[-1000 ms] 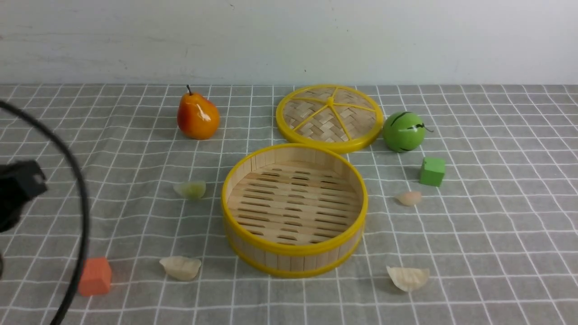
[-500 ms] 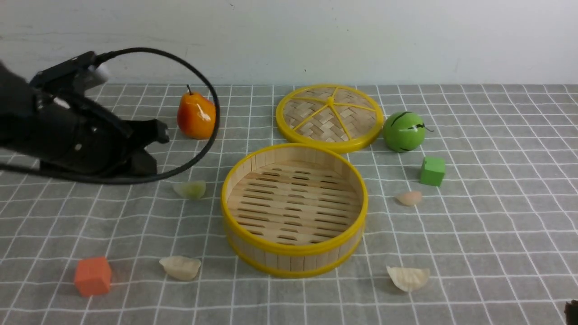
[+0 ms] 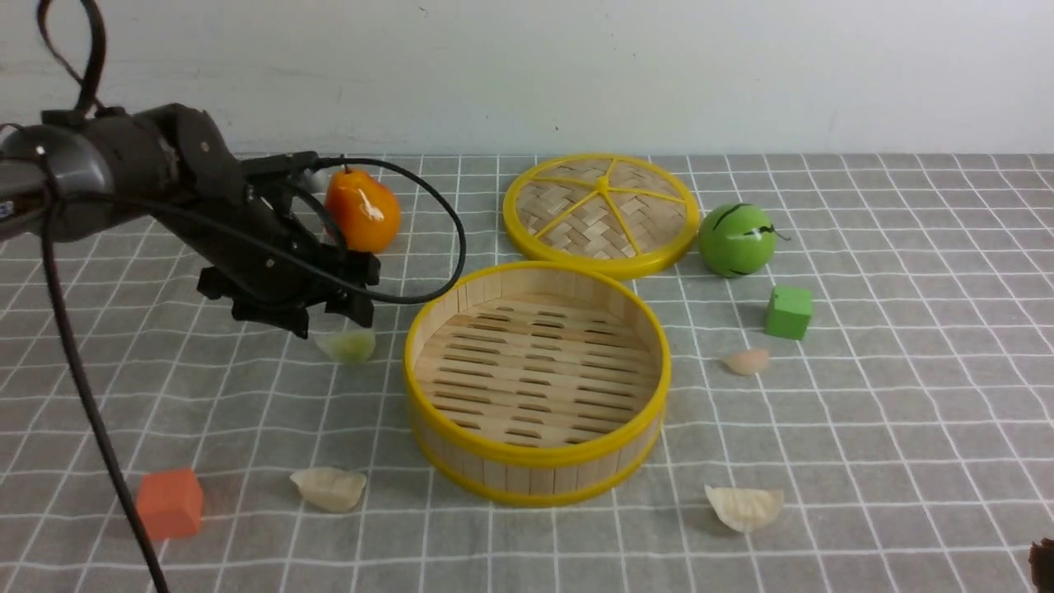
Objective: Put the dumplings into the steamer on the table with the grey tablecloth.
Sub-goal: 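Reach for and grasp a dumpling on the table with the left gripper, then place the dumpling into the bamboo steamer basket with the left gripper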
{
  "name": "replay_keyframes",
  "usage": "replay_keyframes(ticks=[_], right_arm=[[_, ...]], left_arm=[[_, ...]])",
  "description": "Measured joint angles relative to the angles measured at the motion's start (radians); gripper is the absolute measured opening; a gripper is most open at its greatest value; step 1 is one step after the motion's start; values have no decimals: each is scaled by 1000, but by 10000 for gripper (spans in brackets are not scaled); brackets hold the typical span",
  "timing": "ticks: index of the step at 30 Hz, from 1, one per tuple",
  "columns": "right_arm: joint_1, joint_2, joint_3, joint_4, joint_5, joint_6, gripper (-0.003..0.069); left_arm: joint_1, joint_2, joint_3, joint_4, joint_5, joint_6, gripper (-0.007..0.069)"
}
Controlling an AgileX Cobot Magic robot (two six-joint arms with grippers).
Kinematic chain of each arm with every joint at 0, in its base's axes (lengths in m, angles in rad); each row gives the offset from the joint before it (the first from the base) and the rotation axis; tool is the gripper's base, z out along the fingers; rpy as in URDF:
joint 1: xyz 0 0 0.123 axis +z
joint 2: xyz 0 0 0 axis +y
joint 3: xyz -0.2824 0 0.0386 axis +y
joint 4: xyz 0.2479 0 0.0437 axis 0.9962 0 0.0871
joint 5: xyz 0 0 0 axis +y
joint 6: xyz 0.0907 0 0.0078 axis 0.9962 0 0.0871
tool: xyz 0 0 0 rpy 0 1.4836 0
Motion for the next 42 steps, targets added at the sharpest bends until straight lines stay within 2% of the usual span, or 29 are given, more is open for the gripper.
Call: replay_keyframes(ticks=[4, 9, 11, 15, 22, 29, 33, 36, 42], right_arm=[[0, 0, 0, 0, 0, 0, 0], [0, 0, 0, -1, 0, 0, 2], [0, 0, 0, -1, -1, 0, 3], [0, 0, 0, -1, -1, 0, 6], [0, 0, 0, -1, -1, 0, 9], [0, 0, 0, -1, -1, 0, 13], [0, 0, 0, -1, -1, 0, 13], [0, 0, 11, -2, -14, 0, 13], [0, 0, 44, -1, -58, 0, 20]], left_arm=[[0, 62, -50, -1, 1, 0, 573], [0, 104, -60, -2, 13, -15, 563], [0, 105, -62, -1, 9, -38, 533], [0, 105, -63, -3, 8, -70, 411], [0, 105, -71, -4, 17, -75, 409], [0, 65, -143, -6, 109, -76, 409], [-4, -8, -207, -72, 186, -75, 409], [-39, -44, -227, -114, 233, -72, 409], [-161, 17, -228, -102, 235, -69, 409]])
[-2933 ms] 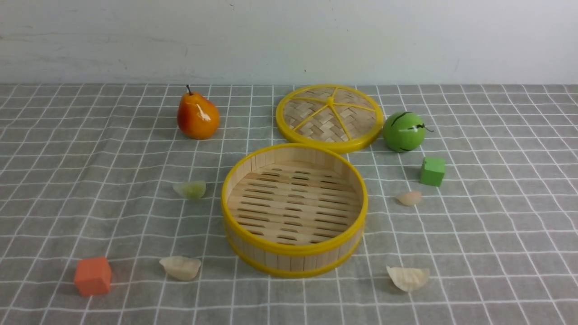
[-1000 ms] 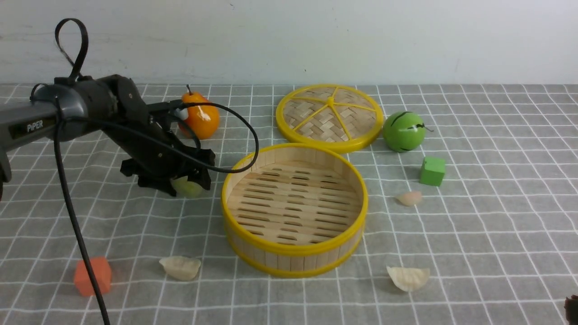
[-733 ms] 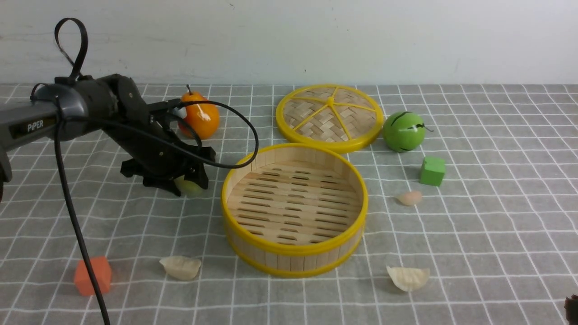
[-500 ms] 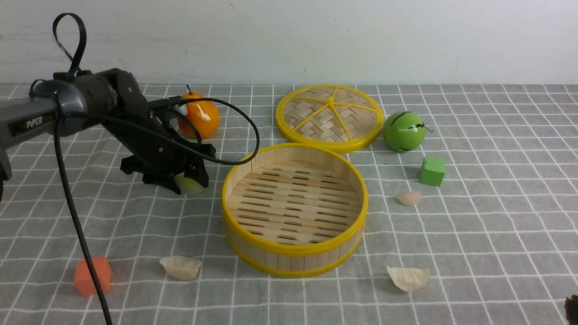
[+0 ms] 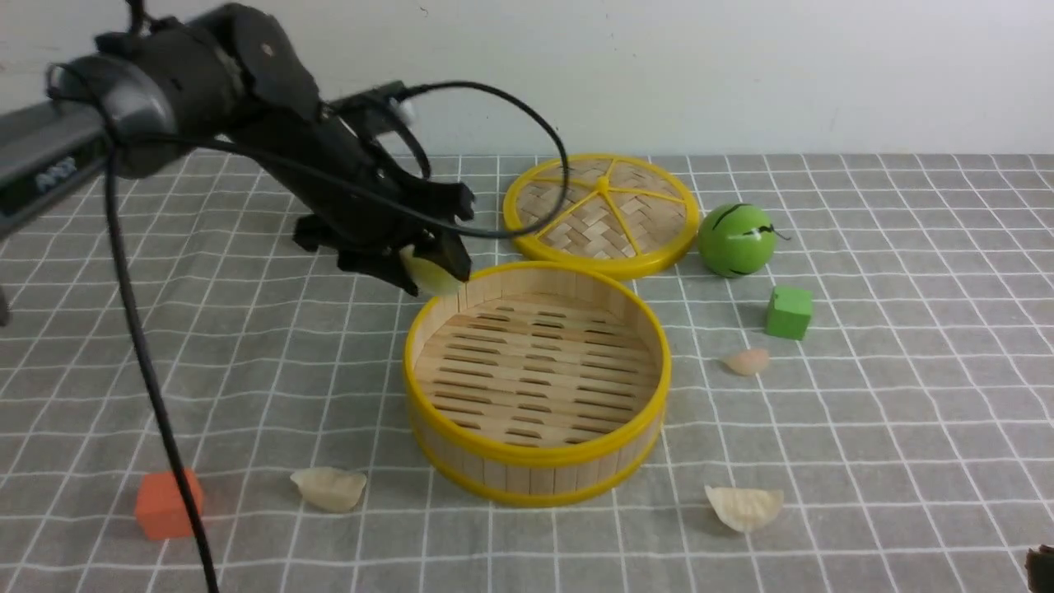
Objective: Put the dumplings into the steamer on the table with the grey tablecloth.
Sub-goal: 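Place the dumpling into the bamboo steamer basket with the left gripper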
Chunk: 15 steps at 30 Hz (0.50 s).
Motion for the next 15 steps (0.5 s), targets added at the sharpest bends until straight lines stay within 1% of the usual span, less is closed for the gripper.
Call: replay_keyframes(ticks=[2, 3, 4, 6, 11, 15], right_arm=[[0, 0, 2, 0, -8, 0, 21], [0, 0, 2, 0, -8, 0, 21], [0, 0, 2, 0, -8, 0, 21], [0, 0, 2, 0, -12, 0, 23], [0, 0, 2, 1, -14, 0, 28], [0, 0, 2, 1, -14, 0, 33]], left_arm=[[-50, 37, 1, 27, -45, 0, 409], [-50, 37, 1, 27, -45, 0, 409], [-81, 59, 1, 56, -89, 0, 409], [-100, 71, 1, 87, -118, 0, 409], [-119, 84, 1, 144, -134, -1, 412], [-119, 90, 0, 157, -123, -58, 508]])
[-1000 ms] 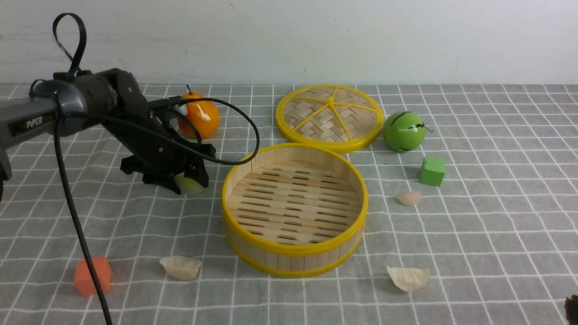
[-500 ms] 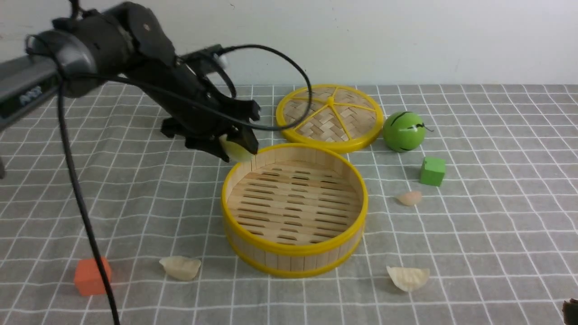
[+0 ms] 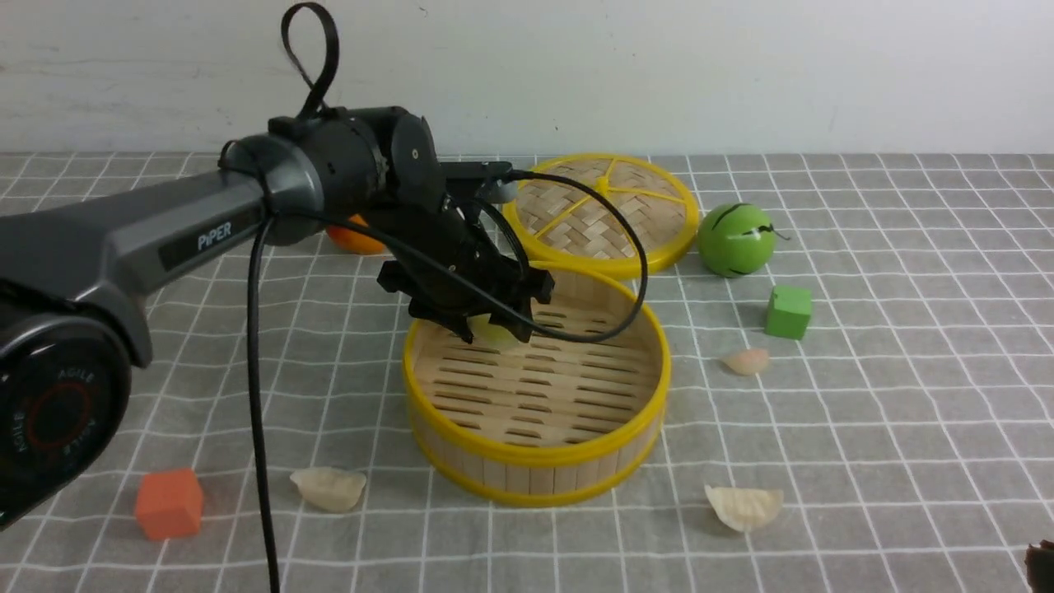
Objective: Put the dumplings into the steamer on the table with the grey tablecloth.
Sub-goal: 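Place the dumpling into the bamboo steamer basket with the left gripper, then reach for and grasp a dumpling on the table with the left gripper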
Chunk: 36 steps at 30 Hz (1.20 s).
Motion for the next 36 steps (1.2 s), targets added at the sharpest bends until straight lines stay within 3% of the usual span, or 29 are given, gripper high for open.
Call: replay_keyframes(ticks=[5, 11, 14, 18, 21, 26, 31, 36], right_arm=[[0, 0, 0, 3, 0, 0, 40], [0, 0, 0, 27, 0, 0, 43], [0, 0, 0, 31, 0, 0, 46], [0, 0, 0, 31, 0, 0, 52], [0, 0, 0, 47, 0, 0, 57], [0, 0, 0, 76, 0, 0, 59], [0, 0, 0, 79, 0, 0, 64], [0, 0, 0, 81, 0, 0, 71]], left_arm=[[1, -33, -91, 77, 184, -99, 588], [1, -228, -203, 190, 385, -119, 553], [1, -332, -153, 207, 401, -126, 526], [7, -459, 119, 222, 406, -163, 492], [11, -503, 400, 235, 320, -189, 484], [11, -508, 650, 266, 96, -307, 484], [11, -483, 723, 330, -90, -393, 484], [11, -435, 726, 323, -150, -406, 484]])
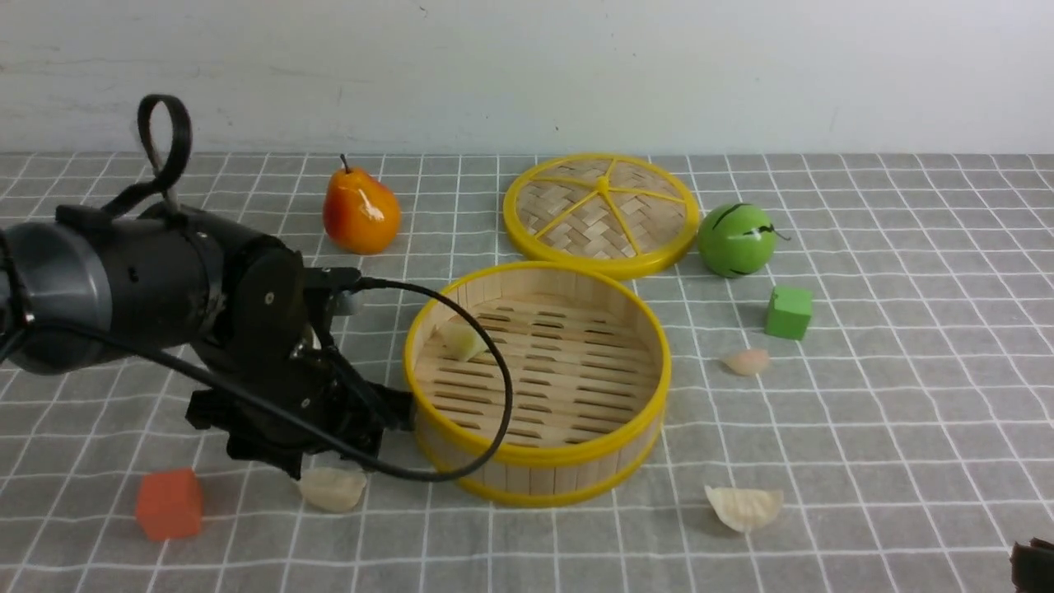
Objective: Put the dumplings into the steamer on the table with the grey tablecloth.
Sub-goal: 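Reach for and grasp a dumpling on the table with the left gripper, then place the dumpling into the bamboo steamer basket with the left gripper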
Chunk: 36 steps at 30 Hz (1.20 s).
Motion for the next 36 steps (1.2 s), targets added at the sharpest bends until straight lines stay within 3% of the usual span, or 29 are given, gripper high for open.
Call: replay_keyframes(ticks=[11, 14, 15, 16, 28, 36], right_arm=[[0, 0, 0, 0, 1, 0, 83], [0, 0, 0, 0, 1, 0, 86], [0, 0, 0, 0, 1, 0, 87], [0, 0, 0, 0, 1, 0, 88], [0, 0, 0, 2, 9, 0, 98], [0, 0, 0, 2, 3, 0, 105]], left_arm=[[0, 94, 0, -14, -21, -4, 449], [0, 97, 0, -1, -21, -4, 353], [0, 97, 0, 7, -21, -4, 262], [0, 97, 0, 8, -21, -4, 218], [-7, -60, -96, -26, 74, -1, 218], [-152, -18, -163, -49, -206, 157, 218]])
